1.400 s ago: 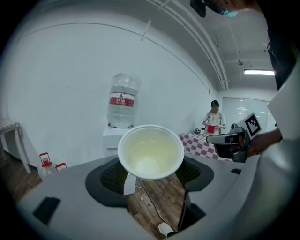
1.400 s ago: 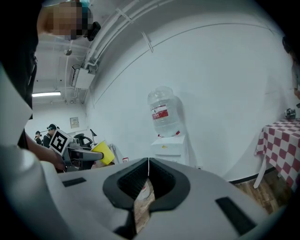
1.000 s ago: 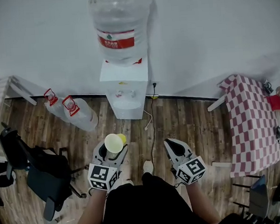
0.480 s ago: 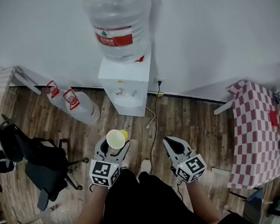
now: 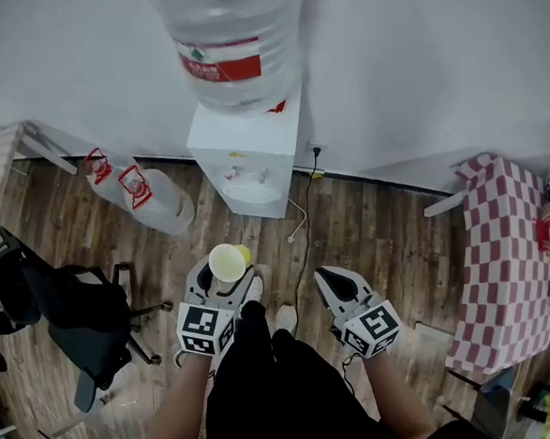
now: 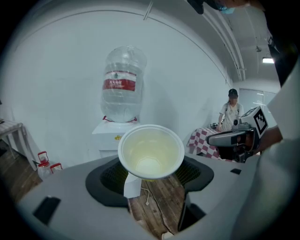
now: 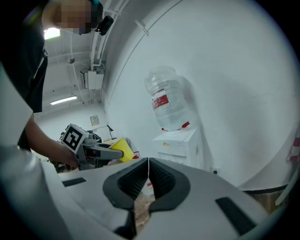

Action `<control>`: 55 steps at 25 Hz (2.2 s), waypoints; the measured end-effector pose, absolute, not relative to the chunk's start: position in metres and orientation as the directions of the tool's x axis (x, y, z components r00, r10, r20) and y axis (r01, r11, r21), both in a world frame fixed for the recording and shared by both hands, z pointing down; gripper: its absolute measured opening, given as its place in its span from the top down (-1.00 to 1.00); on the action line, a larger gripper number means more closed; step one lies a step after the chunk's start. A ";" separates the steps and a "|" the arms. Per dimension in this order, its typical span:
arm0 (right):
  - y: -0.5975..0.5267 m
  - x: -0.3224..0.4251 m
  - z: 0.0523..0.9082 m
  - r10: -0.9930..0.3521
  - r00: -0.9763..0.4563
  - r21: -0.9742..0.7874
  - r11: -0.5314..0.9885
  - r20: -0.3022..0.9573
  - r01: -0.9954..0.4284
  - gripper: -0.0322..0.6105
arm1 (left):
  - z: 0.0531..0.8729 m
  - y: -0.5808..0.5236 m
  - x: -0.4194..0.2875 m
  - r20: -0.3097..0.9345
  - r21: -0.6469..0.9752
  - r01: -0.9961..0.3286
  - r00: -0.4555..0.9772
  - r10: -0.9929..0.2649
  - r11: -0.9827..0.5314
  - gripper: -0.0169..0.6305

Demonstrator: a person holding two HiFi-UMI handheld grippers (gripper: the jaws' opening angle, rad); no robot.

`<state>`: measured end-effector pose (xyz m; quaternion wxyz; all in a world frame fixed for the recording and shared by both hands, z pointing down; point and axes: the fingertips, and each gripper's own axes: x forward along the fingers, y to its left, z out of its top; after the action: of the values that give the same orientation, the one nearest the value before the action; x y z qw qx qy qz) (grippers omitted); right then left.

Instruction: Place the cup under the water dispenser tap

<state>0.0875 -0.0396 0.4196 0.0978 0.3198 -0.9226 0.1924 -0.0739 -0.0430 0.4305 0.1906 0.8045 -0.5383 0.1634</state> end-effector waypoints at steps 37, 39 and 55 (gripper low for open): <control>-0.178 0.053 0.669 -0.634 -0.658 -0.266 0.607 0.406 -0.749 0.83 | 0.753 -0.245 -0.070 0.580 0.126 -0.882 0.437 -0.687 -0.455 -0.01; -0.180 0.053 0.679 -0.635 -0.655 -0.268 0.603 0.409 -0.752 0.83 | 0.766 -0.254 -0.069 0.590 0.119 -0.880 0.435 -0.680 -0.459 -0.01; -0.189 0.077 0.728 -0.686 -0.599 -0.280 0.531 0.413 -0.800 0.83 | 0.824 -0.299 -0.064 0.608 0.065 -0.866 0.428 -0.668 -0.496 -0.01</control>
<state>0.0765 -0.1890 0.7285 0.1272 0.4292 -0.8656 0.2246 -0.0639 -0.2994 0.8242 0.1878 0.8239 -0.4655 0.2630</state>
